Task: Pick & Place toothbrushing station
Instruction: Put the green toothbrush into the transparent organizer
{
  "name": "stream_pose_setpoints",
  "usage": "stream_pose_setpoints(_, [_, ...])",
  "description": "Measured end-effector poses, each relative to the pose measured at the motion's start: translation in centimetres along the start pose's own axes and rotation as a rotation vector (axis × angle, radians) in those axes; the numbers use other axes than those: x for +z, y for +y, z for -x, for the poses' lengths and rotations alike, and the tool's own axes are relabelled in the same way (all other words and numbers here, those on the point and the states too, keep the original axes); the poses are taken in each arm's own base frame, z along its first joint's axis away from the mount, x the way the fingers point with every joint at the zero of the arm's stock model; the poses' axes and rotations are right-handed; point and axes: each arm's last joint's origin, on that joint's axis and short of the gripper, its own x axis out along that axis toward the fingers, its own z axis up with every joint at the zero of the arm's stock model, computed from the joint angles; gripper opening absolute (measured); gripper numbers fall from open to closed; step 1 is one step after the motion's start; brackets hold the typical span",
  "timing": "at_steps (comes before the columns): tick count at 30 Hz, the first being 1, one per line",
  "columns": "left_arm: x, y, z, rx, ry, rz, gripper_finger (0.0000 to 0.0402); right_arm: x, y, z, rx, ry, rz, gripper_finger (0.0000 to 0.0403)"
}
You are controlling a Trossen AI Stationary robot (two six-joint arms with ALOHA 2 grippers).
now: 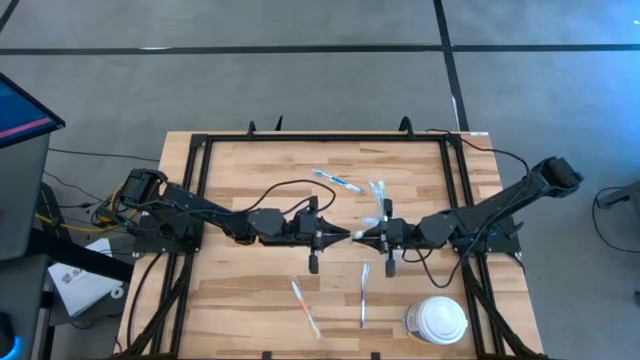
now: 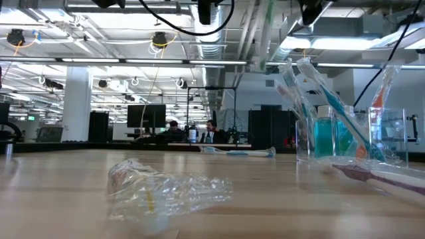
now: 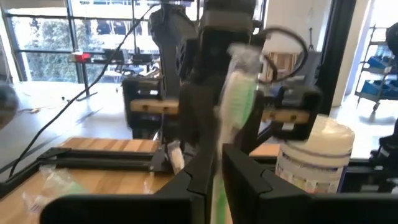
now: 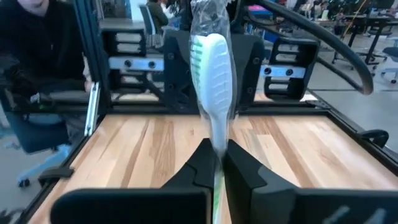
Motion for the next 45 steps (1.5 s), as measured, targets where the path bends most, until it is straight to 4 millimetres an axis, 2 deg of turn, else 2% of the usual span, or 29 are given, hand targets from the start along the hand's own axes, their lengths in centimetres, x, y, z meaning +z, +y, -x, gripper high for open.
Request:
stream_pose_setpoints(7, [-0.3,0.4,1.3,0.018,0.038,0.002,0.0048,0.6,0.7,2.5,-0.013,-0.027,-0.016,0.0005])
stream_pose_setpoints(12, [-0.4,0.5,2.8,0.006,0.044,0.03,0.0051,-0.1,1.0,4.9,-0.055,0.004,-0.066,0.0005])
stream_pose_setpoints(18, [-0.8,-0.1,4.1,-0.022,0.058,0.03,0.0047,-0.2,1.8,7.5,-0.085,0.011,-0.081,0.0005])
stream_pose_setpoints(24, [-1.2,-0.8,4.6,-0.049,0.072,0.028,0.0045,-1.0,2.2,9.6,-0.164,0.04,-0.12,0.0005])
stream_pose_setpoints(31, [-1.2,-1.0,4.6,-0.058,0.072,0.028,0.0044,-2.2,2.8,10.5,-0.2,0.078,-0.151,0.0005])
stream_pose_setpoints(45, [-1.2,-1.0,4.6,-0.057,0.074,0.027,0.0044,-3.8,2.2,11.3,-0.278,0.134,-0.189,0.0005])
